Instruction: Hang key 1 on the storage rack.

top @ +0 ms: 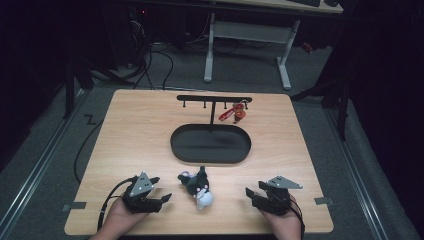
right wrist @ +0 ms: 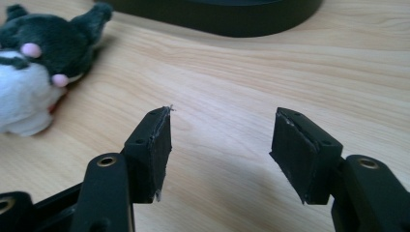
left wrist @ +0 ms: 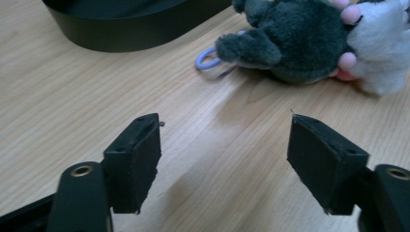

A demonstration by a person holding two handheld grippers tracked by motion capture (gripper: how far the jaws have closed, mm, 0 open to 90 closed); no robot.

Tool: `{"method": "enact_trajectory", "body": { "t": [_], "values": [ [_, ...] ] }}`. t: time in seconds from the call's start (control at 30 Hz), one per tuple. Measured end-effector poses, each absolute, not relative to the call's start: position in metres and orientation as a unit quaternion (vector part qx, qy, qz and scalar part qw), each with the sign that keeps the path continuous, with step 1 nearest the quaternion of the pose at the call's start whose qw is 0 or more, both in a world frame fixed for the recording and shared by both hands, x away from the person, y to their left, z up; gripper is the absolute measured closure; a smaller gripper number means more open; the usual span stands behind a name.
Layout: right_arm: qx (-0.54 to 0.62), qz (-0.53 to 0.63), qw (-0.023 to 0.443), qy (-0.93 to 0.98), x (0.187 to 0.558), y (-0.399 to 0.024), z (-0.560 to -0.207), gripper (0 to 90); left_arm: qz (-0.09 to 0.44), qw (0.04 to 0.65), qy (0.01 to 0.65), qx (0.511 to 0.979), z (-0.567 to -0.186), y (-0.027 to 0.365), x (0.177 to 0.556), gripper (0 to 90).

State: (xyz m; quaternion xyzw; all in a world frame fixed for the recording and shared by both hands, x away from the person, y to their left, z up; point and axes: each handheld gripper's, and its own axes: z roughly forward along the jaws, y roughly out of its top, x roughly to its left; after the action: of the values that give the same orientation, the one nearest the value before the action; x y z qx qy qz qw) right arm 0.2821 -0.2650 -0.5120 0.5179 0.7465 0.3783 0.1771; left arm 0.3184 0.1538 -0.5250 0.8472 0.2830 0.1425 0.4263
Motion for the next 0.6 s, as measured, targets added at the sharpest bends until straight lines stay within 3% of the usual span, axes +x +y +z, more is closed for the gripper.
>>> {"method": "enact_trajectory", "body": {
  "t": [0.2, 0.37, 0.6],
  "values": [
    [0.517, 0.394, 0.161, 0.743, 0.287, -0.267, -0.517, 40.0, 0.130, 0.438, 0.309, 0.834, -0.521, 0.142, 0.317, 34.6],
    [0.514, 0.399, 0.147, 0.745, 0.288, -0.266, -0.516, 43.1, 0.165, 0.412, 0.307, 0.842, -0.517, 0.128, 0.317, 41.3],
    [0.513, 0.406, 0.145, 0.743, 0.289, -0.266, -0.515, 43.3, 0.167, 0.402, 0.311, 0.845, -0.516, 0.113, 0.316, 51.4]
  ]
}}
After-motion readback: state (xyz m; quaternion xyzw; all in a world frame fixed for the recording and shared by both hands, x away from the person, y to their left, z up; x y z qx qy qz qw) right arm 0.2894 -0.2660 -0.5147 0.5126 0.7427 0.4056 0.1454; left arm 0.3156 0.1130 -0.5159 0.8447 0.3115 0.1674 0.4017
